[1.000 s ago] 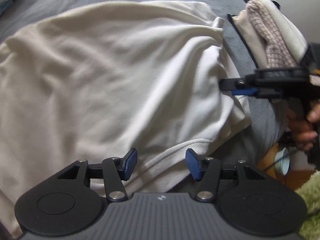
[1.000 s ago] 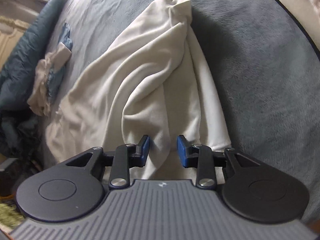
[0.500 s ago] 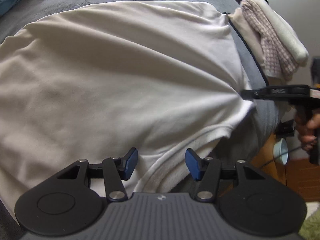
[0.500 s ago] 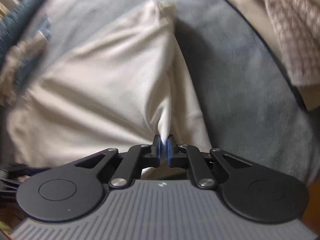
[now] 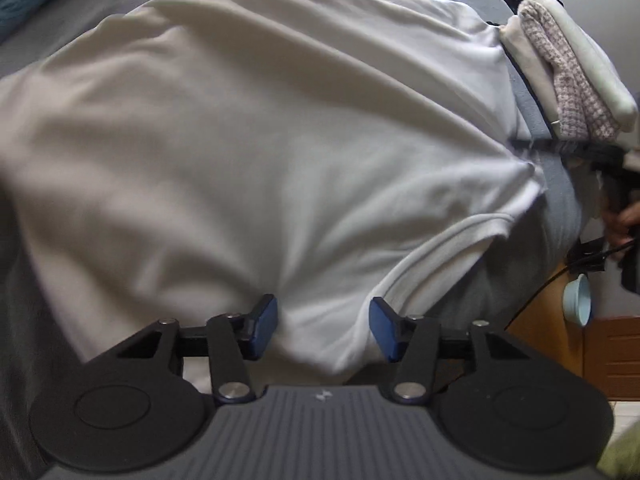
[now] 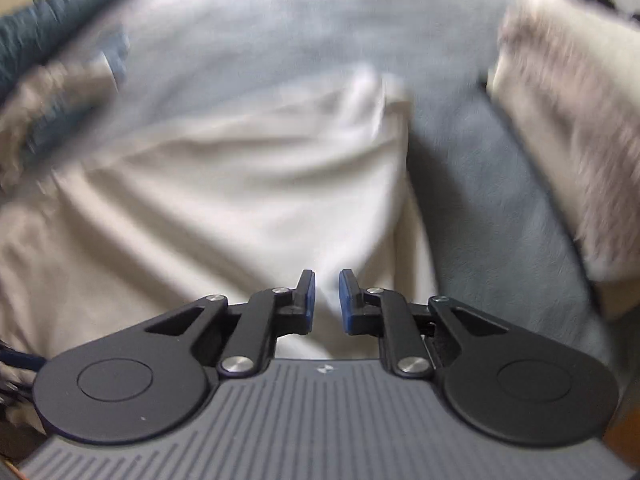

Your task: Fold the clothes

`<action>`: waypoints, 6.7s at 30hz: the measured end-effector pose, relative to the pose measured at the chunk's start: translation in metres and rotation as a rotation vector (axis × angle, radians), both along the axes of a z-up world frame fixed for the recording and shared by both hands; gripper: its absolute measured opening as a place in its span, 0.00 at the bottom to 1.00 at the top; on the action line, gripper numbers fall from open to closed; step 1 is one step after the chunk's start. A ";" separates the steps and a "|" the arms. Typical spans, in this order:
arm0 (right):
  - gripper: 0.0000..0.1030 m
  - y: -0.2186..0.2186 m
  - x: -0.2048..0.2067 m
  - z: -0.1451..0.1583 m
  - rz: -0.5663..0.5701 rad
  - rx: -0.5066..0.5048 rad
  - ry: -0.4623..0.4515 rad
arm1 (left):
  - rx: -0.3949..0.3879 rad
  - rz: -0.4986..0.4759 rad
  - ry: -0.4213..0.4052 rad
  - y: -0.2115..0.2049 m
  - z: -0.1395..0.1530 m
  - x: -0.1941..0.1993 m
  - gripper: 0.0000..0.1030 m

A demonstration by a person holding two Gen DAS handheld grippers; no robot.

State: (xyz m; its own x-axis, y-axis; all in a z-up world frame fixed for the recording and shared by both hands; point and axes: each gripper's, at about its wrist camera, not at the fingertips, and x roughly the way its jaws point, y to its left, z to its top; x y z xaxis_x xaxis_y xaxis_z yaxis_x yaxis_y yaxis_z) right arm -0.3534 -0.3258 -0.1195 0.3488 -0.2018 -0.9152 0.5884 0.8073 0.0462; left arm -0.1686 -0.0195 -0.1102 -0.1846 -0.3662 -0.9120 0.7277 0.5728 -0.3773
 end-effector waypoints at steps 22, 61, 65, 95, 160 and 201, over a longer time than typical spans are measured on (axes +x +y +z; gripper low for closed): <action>0.14 0.110 0.077 0.042 0.256 0.039 -0.119 | 0.007 0.606 0.019 0.069 0.003 0.103 0.32; 0.24 0.087 0.199 0.020 0.380 0.141 -0.287 | -0.145 0.690 0.003 0.121 -0.014 0.207 0.63; 0.46 0.150 0.194 0.030 0.597 0.256 -0.252 | -0.172 0.677 0.045 0.117 -0.024 0.226 0.64; 0.09 0.289 0.169 0.017 0.754 -0.058 0.028 | -0.131 0.665 -0.009 0.088 -0.023 0.205 0.19; 0.43 -0.141 -0.066 -0.012 0.032 0.424 -0.161 | 0.040 0.444 0.035 -0.120 -0.014 -0.036 0.59; 0.00 -0.219 0.060 0.023 -0.380 0.107 -0.342 | -0.268 0.316 -0.063 -0.134 -0.049 0.100 0.33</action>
